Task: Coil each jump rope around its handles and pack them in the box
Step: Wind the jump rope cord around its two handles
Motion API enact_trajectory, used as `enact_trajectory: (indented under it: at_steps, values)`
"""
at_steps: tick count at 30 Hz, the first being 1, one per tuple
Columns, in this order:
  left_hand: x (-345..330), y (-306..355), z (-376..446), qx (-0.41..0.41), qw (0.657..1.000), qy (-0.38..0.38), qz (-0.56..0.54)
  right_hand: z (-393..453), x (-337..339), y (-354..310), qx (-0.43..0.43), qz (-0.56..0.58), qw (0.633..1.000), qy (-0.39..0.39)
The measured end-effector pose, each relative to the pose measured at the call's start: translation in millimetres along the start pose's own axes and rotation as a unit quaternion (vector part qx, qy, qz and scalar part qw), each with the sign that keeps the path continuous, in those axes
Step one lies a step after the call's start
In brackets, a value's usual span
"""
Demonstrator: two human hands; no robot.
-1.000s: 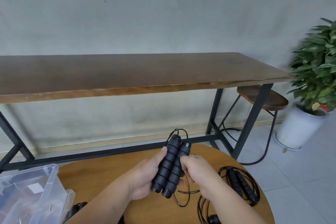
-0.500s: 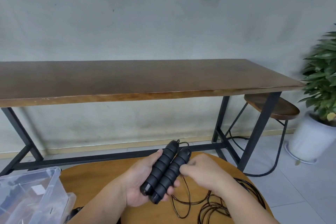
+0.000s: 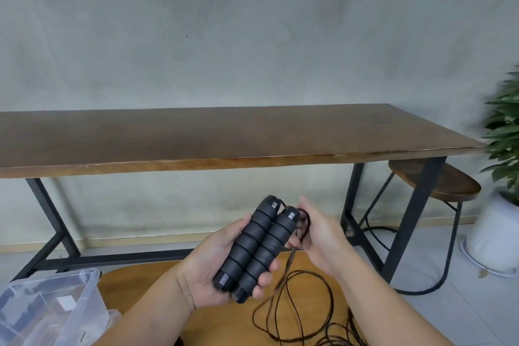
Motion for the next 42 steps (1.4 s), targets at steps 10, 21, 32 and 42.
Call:
enact_trajectory:
  at_steps: [10,21,32,42]
  values:
    - [-1.2,-0.7,19.0,-0.054,0.994,0.093,-0.011,-26.9,8.5,7.3,0.111,-0.178,0.976,0.066]
    - [13.6,24.2,29.8,-0.118,0.968,0.216,0.047,-52.0,-2.4,48.7,-0.052,-0.315,0.947,0.030]
    - [22.5,3.6,22.1,-0.018,0.992,0.112,0.057,-78.1,-27.8,24.6,-0.065,-0.597,0.791,-0.117]
    - [40.2,17.5,6.7,-0.026,0.817,0.223,0.532,-78.6,-33.9,-28.9,0.017,-0.700,0.706,-0.106]
Point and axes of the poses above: each hand's wrist, its own z-axis towards the middle knuckle, its own x-axis out of the back of the hand, y = z × x, the point moved 5 cm from there along z, towards the middle knuckle, and after that the axes turned 3 degrees about z, right-handed, at the moved point
